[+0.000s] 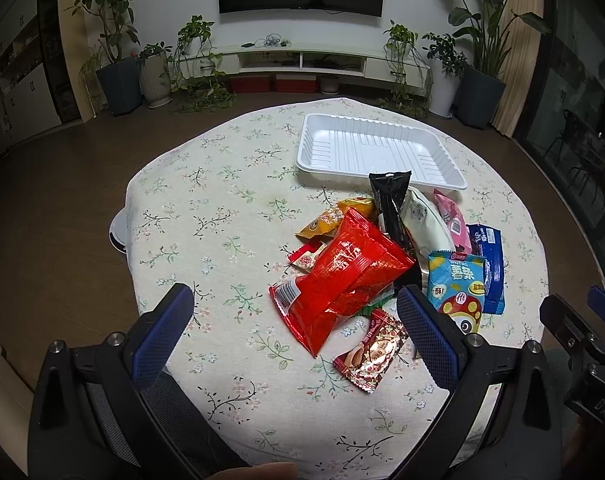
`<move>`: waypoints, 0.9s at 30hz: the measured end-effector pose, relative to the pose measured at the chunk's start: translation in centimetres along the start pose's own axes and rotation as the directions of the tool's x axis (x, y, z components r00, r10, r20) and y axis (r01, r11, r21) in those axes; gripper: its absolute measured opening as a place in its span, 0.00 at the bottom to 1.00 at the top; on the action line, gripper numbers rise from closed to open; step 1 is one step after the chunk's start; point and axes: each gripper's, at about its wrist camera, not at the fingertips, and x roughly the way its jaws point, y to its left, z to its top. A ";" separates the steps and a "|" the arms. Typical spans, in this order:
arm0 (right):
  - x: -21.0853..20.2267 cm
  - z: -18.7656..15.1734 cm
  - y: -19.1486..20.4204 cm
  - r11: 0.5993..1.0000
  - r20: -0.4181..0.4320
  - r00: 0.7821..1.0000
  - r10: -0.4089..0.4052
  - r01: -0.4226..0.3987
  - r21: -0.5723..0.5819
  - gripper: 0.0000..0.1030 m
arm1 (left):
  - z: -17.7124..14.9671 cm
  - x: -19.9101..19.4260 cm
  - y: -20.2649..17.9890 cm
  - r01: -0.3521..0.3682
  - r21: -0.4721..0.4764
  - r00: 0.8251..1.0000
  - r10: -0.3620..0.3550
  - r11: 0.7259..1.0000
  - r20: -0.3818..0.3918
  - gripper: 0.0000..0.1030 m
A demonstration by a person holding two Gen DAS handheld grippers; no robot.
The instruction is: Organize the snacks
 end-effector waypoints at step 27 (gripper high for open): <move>0.2 -0.2 -0.2 1.000 -0.024 1.000 -0.019 0.019 -0.001 1.00 | -0.5 0.5 -0.1 0.000 0.000 1.000 0.000 1.000 -0.005 1.00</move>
